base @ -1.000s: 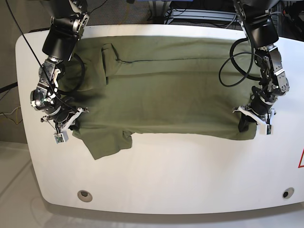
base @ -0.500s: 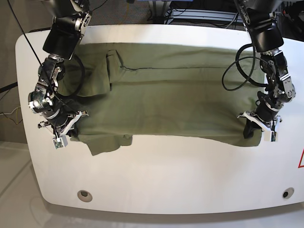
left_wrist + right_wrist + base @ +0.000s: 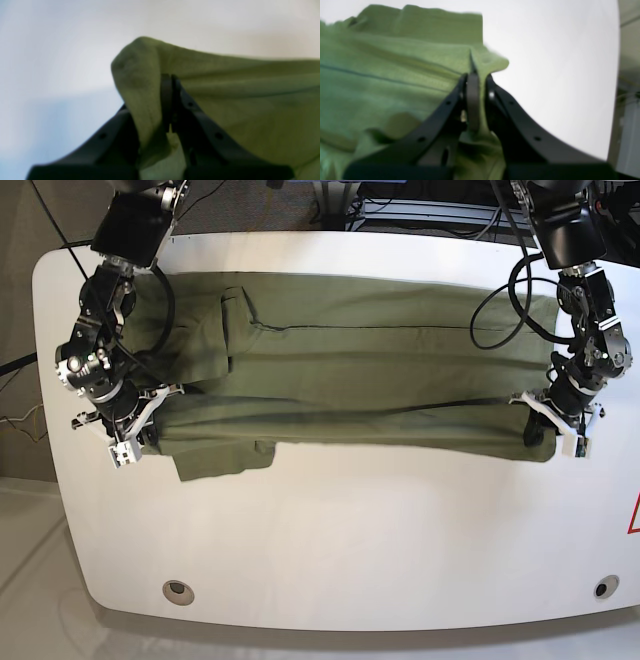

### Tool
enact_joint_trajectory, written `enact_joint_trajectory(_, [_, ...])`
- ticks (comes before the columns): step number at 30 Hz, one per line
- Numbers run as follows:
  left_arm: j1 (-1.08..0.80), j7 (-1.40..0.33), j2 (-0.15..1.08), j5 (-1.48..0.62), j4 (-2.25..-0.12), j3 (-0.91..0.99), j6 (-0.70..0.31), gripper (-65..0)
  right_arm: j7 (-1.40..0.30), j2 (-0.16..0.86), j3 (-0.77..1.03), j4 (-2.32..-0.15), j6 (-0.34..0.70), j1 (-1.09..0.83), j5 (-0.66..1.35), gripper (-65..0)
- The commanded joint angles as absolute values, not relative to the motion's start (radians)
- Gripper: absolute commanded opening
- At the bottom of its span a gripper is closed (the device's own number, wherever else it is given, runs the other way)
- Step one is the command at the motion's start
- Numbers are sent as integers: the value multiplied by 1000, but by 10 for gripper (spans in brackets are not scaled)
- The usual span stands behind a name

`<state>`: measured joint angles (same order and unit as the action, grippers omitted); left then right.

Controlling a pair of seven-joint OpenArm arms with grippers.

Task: Fold the T-shirt properly
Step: 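Grasp the hem corners and fold them over toward the collar edge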

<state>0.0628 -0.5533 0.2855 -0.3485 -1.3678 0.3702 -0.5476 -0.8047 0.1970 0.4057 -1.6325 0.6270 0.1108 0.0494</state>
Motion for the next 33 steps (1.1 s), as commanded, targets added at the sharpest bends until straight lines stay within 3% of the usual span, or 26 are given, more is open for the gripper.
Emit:
enact_joint_trajectory(1, [50, -529, 323, -367, -1397, 383, -550, -650, -780, 213, 410, -1705, 621, 87, 51, -650])
enact_joint_trajectory(33, [-166, -533, 361, -364, -1572, 404, -549, -650, -829, 214, 455, -1946, 619, -153, 48, -650])
